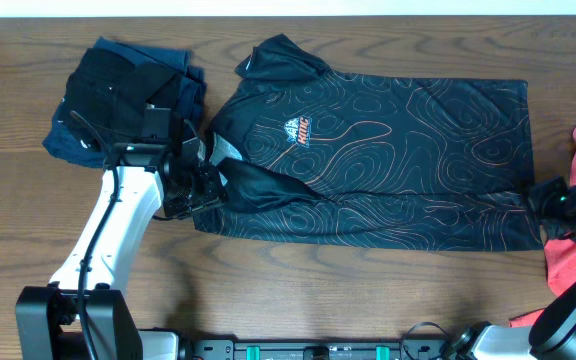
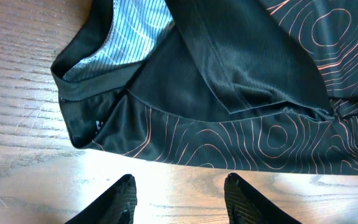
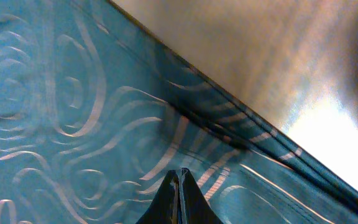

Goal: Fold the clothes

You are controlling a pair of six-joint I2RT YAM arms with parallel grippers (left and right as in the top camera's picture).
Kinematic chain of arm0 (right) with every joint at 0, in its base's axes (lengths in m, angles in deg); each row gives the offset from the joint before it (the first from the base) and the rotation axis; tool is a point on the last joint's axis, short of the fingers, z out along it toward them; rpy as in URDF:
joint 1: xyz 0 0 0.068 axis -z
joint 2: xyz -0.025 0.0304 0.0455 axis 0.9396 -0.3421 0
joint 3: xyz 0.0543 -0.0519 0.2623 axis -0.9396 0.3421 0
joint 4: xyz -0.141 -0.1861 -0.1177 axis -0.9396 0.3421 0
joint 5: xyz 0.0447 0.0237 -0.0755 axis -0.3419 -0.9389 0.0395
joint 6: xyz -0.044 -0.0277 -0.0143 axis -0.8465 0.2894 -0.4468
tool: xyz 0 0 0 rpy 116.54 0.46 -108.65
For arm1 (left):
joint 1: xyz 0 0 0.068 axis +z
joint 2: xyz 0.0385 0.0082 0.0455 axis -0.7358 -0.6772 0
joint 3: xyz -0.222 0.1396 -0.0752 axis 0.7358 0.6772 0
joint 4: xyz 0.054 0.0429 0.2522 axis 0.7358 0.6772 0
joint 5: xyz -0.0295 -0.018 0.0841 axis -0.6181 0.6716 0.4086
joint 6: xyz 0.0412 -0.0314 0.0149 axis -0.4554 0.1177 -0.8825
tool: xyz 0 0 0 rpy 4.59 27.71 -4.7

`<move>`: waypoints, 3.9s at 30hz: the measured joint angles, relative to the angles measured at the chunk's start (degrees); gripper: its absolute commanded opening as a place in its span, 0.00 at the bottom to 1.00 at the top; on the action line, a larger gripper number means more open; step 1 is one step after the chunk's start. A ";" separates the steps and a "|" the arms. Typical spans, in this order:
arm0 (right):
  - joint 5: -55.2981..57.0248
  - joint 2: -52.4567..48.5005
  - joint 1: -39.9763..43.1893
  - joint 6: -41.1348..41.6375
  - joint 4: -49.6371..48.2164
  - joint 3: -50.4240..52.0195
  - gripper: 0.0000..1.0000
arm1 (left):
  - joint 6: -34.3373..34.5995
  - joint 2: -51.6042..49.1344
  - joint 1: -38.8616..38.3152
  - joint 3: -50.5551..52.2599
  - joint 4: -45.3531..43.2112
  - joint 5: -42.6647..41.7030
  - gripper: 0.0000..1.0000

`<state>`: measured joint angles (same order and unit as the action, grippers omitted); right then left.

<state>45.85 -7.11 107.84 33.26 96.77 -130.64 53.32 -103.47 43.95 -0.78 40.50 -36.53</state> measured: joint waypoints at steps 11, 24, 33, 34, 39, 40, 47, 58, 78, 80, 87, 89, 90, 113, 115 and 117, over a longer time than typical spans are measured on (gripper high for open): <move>2.34 0.24 0.00 2.08 2.97 -0.52 0.45 | 0.00 0.00 0.00 0.00 -0.42 0.00 0.49; 1.73 -8.33 -0.07 1.84 -1.90 -1.27 0.24 | 0.00 0.00 0.00 0.00 -0.44 0.00 0.49; -0.87 -8.90 -0.04 2.03 -1.01 -1.40 0.12 | 0.00 0.00 0.00 0.00 -0.44 0.00 0.49; -0.94 -8.76 0.02 2.03 -0.46 -1.40 0.09 | 0.00 0.00 0.00 0.00 -0.42 0.00 0.49; -0.98 -6.14 0.37 2.03 2.23 -1.29 0.01 | 0.00 0.00 0.00 0.00 -0.44 0.00 0.49; -0.98 -4.96 0.63 2.03 2.54 -1.29 0.01 | 0.00 0.00 0.00 0.00 -0.46 0.00 0.49; -1.05 1.07 2.10 2.78 2.08 -1.29 0.01 | 0.00 0.00 0.00 0.00 -0.44 0.00 0.49; -0.52 0.72 -0.37 6.58 -4.59 -1.29 0.01 | 0.00 0.00 0.00 0.00 -0.61 0.00 0.49; -9.77 2.67 -0.50 4.98 -7.37 -1.29 0.47 | -11.08 -1.86 -12.72 0.00 -7.34 -2.19 0.49; -11.67 4.94 -0.52 4.09 -5.22 -1.29 0.47 | -11.43 -4.09 -13.27 0.00 -8.63 -1.05 0.49; -14.08 9.73 -0.52 1.11 0.07 -1.29 0.47 | -12.02 -12.76 -13.31 0.00 -11.50 0.66 0.49; -14.21 10.19 -0.52 0.70 0.31 -1.29 0.47 | -12.00 -14.86 -13.31 0.00 -12.31 0.76 0.48; -14.25 10.27 -0.52 0.52 0.42 -1.29 0.46 | -11.98 -15.61 -13.31 0.00 -12.66 0.76 0.48; -14.51 10.32 -0.52 -0.63 1.38 -1.29 0.46 | -8.33 -16.72 -13.70 0.00 -16.61 1.14 0.48; -14.47 10.32 -0.52 -0.76 1.51 -1.29 0.45 | -7.96 -16.72 -14.38 0.00 -17.35 1.18 0.43; -14.45 10.32 -0.52 -0.79 1.53 -1.29 0.46 | -7.30 -16.72 -15.08 0.00 -17.97 1.64 0.38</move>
<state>31.41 3.21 107.31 32.48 98.30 -131.93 46.02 -120.19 28.87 -0.78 22.53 -34.90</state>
